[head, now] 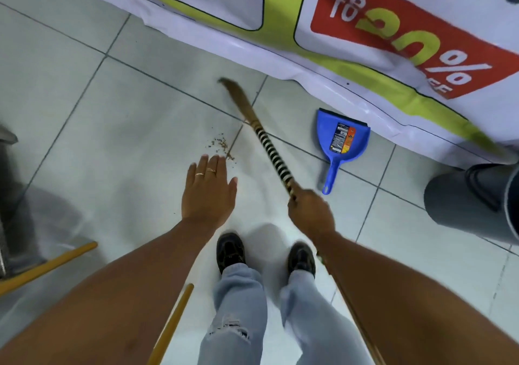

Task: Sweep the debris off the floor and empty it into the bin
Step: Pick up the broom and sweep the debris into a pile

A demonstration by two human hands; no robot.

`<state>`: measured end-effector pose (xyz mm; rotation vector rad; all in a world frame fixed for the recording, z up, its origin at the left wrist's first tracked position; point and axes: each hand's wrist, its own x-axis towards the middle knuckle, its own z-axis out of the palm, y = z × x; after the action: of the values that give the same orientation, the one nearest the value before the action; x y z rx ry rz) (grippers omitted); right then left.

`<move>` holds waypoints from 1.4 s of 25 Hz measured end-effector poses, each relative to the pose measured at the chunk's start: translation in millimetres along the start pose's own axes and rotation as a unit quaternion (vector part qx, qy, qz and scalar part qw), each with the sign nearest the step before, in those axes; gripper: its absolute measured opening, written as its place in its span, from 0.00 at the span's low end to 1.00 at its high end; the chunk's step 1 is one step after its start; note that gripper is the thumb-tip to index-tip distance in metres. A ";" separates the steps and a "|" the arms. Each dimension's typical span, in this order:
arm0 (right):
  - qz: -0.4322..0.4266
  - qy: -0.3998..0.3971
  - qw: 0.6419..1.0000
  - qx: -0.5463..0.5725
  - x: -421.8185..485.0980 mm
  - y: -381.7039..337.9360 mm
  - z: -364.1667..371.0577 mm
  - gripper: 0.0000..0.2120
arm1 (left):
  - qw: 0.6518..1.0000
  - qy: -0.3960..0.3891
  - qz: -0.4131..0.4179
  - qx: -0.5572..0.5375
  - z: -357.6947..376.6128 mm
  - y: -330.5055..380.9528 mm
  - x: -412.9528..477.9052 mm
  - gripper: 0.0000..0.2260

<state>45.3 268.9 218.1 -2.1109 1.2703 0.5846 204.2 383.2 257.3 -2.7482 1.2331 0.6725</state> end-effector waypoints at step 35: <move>-0.245 -0.128 0.870 -0.407 222.6 -39.0 -110.3 0.19 | 0.990 -0.065 -0.112 -0.050 16.2 65.8 114.7 0.24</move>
<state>186.2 67.1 166.3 -2.7467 0.2834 1.2617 218.0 261.9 203.8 -2.8104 0.8711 0.8931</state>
